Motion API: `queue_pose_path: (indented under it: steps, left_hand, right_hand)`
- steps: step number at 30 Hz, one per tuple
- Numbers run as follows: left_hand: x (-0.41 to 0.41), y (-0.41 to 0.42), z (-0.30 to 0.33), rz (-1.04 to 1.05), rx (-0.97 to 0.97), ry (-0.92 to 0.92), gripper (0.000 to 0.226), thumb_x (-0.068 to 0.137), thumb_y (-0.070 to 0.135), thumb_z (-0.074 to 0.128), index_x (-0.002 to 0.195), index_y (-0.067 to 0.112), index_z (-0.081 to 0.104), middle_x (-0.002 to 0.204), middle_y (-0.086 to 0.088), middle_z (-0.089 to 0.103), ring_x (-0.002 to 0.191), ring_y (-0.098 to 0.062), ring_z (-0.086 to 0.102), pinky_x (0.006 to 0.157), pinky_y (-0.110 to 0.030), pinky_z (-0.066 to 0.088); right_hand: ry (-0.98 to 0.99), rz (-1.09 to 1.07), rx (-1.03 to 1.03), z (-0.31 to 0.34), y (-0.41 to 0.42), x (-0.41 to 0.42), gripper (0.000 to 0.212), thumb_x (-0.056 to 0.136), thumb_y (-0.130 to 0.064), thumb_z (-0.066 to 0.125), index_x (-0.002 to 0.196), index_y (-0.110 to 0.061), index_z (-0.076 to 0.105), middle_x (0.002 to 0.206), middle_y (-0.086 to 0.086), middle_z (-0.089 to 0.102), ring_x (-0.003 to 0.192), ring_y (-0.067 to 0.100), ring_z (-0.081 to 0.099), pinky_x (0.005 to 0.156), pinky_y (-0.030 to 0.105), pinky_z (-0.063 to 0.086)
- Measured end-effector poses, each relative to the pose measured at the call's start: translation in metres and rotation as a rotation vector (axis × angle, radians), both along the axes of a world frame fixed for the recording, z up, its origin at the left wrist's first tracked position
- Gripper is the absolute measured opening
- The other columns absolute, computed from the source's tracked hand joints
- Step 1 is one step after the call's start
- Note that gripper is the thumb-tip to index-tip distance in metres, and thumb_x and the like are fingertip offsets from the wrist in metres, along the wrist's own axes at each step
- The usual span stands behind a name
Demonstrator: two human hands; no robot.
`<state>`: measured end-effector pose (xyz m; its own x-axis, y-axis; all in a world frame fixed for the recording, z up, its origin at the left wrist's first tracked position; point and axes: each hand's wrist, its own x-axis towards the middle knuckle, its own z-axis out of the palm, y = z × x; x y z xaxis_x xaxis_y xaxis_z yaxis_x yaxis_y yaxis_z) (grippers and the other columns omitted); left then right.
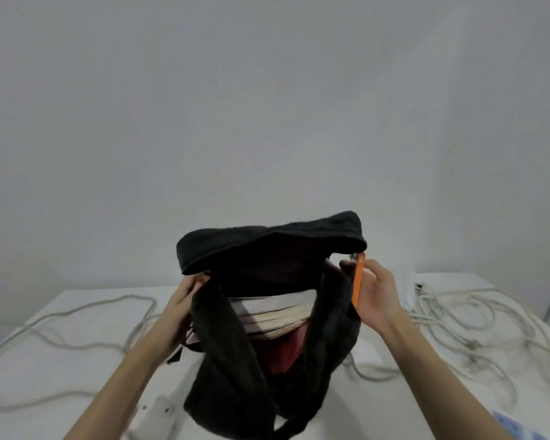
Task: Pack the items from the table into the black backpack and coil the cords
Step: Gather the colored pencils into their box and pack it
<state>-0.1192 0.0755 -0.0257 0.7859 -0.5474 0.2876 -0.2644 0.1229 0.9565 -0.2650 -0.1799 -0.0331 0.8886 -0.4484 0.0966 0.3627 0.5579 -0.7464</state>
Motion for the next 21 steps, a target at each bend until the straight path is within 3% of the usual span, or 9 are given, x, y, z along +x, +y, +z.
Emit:
queue_pose_path:
  steps: [3, 5, 7, 8, 10, 13, 16, 19, 21]
  left_hand:
    - [-0.025, 0.008, 0.003, 0.049, 0.115, -0.047, 0.015, 0.098, 0.014, 0.04, 0.108, 0.017, 0.052, 0.096, 0.013, 0.053, 0.099, -0.008, 0.049, 0.063, 0.003, 0.039]
    - [-0.04, 0.008, 0.007, 0.144, 0.172, -0.166, 0.004, 0.096, 0.024, 0.049, 0.098, 0.022, 0.052, 0.087, 0.009, 0.051, 0.095, -0.011, 0.045, 0.06, 0.001, 0.039]
    - [-0.039, 0.009, 0.007, 0.264, 0.126, -0.301, 0.02, 0.084, 0.035, 0.065, 0.079, 0.022, 0.052, 0.082, 0.002, 0.048, 0.089, -0.016, 0.047, 0.067, -0.012, 0.041]
    - [-0.038, 0.011, 0.003, 0.37, 0.106, -0.389, 0.025, 0.077, 0.033, 0.074, 0.076, 0.018, 0.054, 0.088, 0.001, 0.046, 0.092, -0.02, 0.049, 0.076, -0.02, 0.041]
    - [-0.038, 0.013, -0.002, 0.51, 0.061, -0.583, 0.03, 0.071, 0.02, 0.08, 0.075, 0.007, 0.053, 0.099, 0.0, 0.042, 0.097, -0.021, 0.045, 0.087, -0.017, 0.035]
    - [-0.047, 0.013, -0.005, 0.4, 0.019, -0.896, 0.027, 0.075, 0.023, 0.066, 0.075, 0.004, 0.047, 0.109, 0.006, 0.036, 0.087, -0.01, 0.04, 0.079, -0.007, 0.032]
    - [-0.058, 0.018, -0.009, 0.254, -0.016, -0.966, 0.023, 0.072, 0.021, 0.053, 0.093, 0.012, 0.046, 0.11, 0.004, 0.043, 0.084, -0.01, 0.048, 0.067, -0.019, 0.042]
    - [-0.068, 0.031, -0.008, 0.105, -0.01, -0.952, 0.039, 0.068, 0.019, 0.05, 0.105, 0.027, 0.045, 0.108, 0.018, 0.054, 0.091, -0.012, 0.057, 0.08, -0.029, 0.049]
    - [-0.077, 0.039, -0.001, 0.014, 0.024, -1.032, 0.043, 0.067, 0.015, 0.049, 0.109, 0.023, 0.046, 0.107, 0.01, 0.057, 0.097, -0.014, 0.057, 0.09, -0.025, 0.046]
  right_hand:
    - [0.12, -0.017, -0.128, -0.005, 0.011, -0.011, 0.03, 0.066, -0.038, 0.069, 0.078, -0.011, 0.065, 0.078, 0.007, 0.058, 0.072, 0.021, 0.056, 0.067, 0.031, 0.042]
    - [0.156, -0.056, -0.175, -0.005, 0.019, -0.019, 0.039, 0.048, -0.04, 0.078, 0.073, -0.014, 0.063, 0.069, 0.003, 0.056, 0.066, 0.017, 0.055, 0.063, 0.03, 0.04]
    - [0.173, -0.041, -0.193, -0.002, 0.029, -0.029, 0.019, 0.07, -0.031, 0.063, 0.068, -0.013, 0.058, 0.06, 0.0, 0.056, 0.055, 0.013, 0.056, 0.052, 0.024, 0.042]
    - [0.179, -0.039, -0.198, -0.006, 0.031, -0.035, 0.022, 0.082, -0.022, 0.05, 0.066, -0.012, 0.061, 0.057, 0.0, 0.058, 0.052, 0.011, 0.058, 0.049, 0.02, 0.043]
    - [0.244, -0.059, -0.246, -0.012, 0.039, -0.046, 0.027, 0.086, -0.014, 0.044, 0.073, -0.009, 0.067, 0.064, 0.003, 0.065, 0.059, 0.014, 0.062, 0.056, 0.022, 0.048]
    - [0.4, -0.08, -0.358, -0.021, 0.047, -0.067, 0.018, 0.081, -0.02, 0.055, 0.086, -0.006, 0.065, 0.078, 0.011, 0.067, 0.07, 0.023, 0.063, 0.068, 0.031, 0.05]
    - [0.577, -0.112, -0.406, -0.028, 0.05, -0.089, 0.016, 0.086, -0.019, 0.054, 0.081, -0.006, 0.062, 0.074, 0.014, 0.066, 0.066, 0.025, 0.063, 0.064, 0.031, 0.05]
    - [0.68, -0.184, -0.352, -0.038, 0.056, -0.106, 0.017, 0.085, -0.021, 0.056, 0.083, -0.006, 0.061, 0.074, 0.015, 0.067, 0.063, 0.025, 0.064, 0.064, 0.032, 0.051]
    - [0.731, -0.233, -0.291, -0.045, 0.063, -0.114, 0.021, 0.083, -0.023, 0.059, 0.086, -0.003, 0.062, 0.073, 0.016, 0.067, 0.061, 0.026, 0.063, 0.063, 0.032, 0.05]
